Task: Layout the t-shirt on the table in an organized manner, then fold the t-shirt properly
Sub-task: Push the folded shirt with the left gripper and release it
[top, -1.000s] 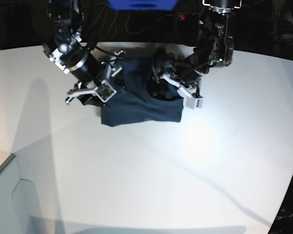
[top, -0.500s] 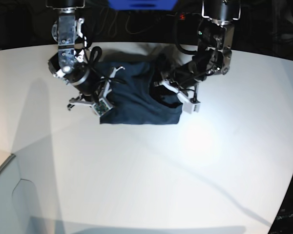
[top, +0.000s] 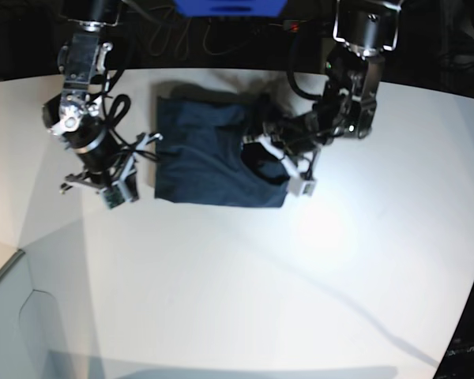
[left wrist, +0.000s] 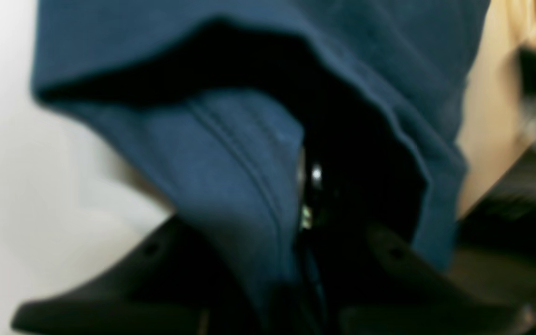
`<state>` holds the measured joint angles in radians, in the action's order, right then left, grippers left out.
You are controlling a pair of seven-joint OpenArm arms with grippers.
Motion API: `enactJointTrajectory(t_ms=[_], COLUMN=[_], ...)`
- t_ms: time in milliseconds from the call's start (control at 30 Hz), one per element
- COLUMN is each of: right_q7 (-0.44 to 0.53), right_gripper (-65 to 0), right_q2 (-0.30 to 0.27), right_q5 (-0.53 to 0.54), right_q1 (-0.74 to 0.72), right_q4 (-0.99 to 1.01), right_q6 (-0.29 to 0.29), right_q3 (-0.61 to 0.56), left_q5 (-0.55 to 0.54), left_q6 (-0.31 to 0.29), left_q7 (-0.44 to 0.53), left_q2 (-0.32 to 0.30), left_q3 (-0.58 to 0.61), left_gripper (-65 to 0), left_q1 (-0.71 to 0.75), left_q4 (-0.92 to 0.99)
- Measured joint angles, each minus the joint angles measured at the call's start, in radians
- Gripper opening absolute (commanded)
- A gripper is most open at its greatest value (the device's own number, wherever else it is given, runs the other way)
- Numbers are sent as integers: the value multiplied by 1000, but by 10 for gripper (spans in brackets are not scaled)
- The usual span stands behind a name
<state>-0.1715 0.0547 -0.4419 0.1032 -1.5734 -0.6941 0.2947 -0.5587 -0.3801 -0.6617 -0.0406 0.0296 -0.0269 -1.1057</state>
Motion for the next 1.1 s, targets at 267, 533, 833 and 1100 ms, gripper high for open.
enactJointTrajectory(t_ms=[267, 533, 833, 1100], right_q7=[0, 0, -1, 0], right_gripper=[-650, -650, -650, -650], right_q2=[28, 47, 76, 96], right_q5=[0, 0, 0, 0], right_q1=[0, 3, 3, 32], right_q4=[-41, -43, -43, -43], right_q6=[0, -1, -1, 0], right_q3=[211, 362, 527, 578], left_q5=[119, 249, 443, 573], left_q6=[2, 21, 20, 12], left_q7=[0, 79, 254, 322], left_q2=[-40, 39, 200, 187], left_q3=[225, 482, 836, 891], left_gripper=[-650, -650, -650, -510], left_q1=[-219, -456, -587, -600], left_q4=[132, 348, 546, 535])
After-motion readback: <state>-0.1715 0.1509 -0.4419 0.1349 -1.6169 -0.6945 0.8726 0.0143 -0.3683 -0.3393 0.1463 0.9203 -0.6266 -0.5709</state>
